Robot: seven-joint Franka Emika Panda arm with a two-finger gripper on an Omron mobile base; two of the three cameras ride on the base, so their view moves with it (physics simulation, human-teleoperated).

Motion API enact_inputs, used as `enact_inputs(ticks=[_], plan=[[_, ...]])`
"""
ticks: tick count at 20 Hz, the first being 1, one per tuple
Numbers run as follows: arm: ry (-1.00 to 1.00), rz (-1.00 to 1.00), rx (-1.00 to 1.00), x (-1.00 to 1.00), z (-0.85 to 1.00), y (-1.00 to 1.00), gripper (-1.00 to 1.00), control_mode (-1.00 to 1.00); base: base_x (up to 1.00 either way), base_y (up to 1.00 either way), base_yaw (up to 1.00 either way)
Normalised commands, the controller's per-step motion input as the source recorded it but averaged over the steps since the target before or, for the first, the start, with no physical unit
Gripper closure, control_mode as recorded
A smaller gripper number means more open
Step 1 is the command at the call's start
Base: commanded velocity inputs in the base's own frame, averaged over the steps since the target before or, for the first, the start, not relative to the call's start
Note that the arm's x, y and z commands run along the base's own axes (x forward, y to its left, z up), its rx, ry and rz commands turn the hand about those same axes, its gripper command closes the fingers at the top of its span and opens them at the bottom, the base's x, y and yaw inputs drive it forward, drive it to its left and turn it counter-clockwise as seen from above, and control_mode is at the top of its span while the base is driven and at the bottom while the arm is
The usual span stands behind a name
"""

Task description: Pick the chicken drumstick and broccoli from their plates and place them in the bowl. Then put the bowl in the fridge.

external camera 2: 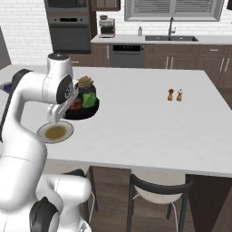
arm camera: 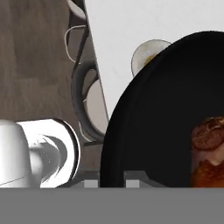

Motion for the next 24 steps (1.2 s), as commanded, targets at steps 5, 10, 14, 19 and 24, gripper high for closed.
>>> enact_inputs(ticks=[5, 10, 14, 19, 24], plan=[[-0.20, 0.32, -0.09, -0.95, 0.44, 0.00, 1.00, -1.00, 0.00, 0.00, 0.00], [-0.05, 0.23, -0.03, -0.48, 0.26, 0.00, 1.00, -1.00, 0.00, 0.00, 0.00], [0.05, 0.14, 0.01, -0.45, 0.32, 0.01, 1.00, -1.00, 0.00, 0.00, 0.00], [0.09, -0.12, 0.00, -0.52, 0.16, 0.02, 1.00, -1.00, 0.00, 0.00, 0.00], [0.02, -0.18, 0.00, -0.30, -0.03, 0.00, 1.00, -1.00, 0.00, 0.00, 0.00]])
